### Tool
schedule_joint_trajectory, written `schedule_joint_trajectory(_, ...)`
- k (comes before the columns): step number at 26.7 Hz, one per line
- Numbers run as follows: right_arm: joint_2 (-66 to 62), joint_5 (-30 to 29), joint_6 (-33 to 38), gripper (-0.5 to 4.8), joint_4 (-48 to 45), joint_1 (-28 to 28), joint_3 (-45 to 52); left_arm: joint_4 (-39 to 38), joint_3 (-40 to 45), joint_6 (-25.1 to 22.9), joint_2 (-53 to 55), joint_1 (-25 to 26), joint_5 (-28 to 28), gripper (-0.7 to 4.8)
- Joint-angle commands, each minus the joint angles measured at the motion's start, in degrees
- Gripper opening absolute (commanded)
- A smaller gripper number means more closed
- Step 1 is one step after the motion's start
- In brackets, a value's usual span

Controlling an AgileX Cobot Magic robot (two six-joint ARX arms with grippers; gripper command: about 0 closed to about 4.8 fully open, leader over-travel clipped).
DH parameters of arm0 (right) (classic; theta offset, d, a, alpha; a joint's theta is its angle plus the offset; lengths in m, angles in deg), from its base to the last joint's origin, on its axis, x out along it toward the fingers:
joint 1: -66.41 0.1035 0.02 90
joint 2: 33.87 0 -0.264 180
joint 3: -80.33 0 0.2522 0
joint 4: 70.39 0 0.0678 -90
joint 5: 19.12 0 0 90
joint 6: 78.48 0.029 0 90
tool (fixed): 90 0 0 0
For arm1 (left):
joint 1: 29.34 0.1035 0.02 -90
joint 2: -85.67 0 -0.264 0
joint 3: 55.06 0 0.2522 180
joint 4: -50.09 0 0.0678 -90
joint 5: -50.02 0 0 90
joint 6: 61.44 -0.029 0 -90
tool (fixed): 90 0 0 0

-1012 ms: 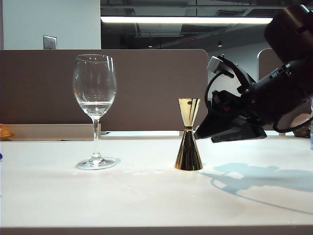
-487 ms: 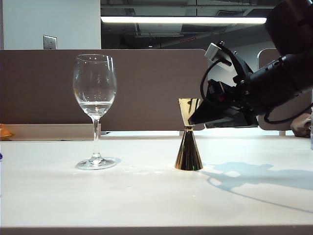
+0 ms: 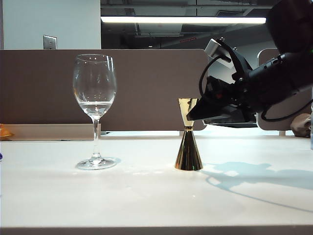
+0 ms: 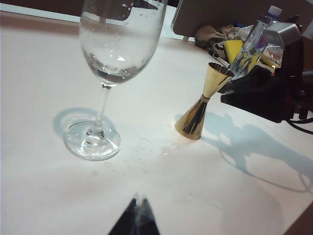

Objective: Pick up the jigger and pour the water inside into the glass.

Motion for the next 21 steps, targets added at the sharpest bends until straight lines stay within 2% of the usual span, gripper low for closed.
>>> schedule_joint_trajectory(1, -0.7, -0.3, 0.0, 2.85, -1.5, 0.0, -0.3, -0.1, 0.0, -0.4, 0.0, 0.1, -0.2, -0.05)
schedule_joint_trajectory(21, -5.4, -0.3, 0.0, 2.85, -5.6, 0.8, -1.1, -0.1, 0.0, -0.4, 0.1, 0.1, -0.2, -0.05)
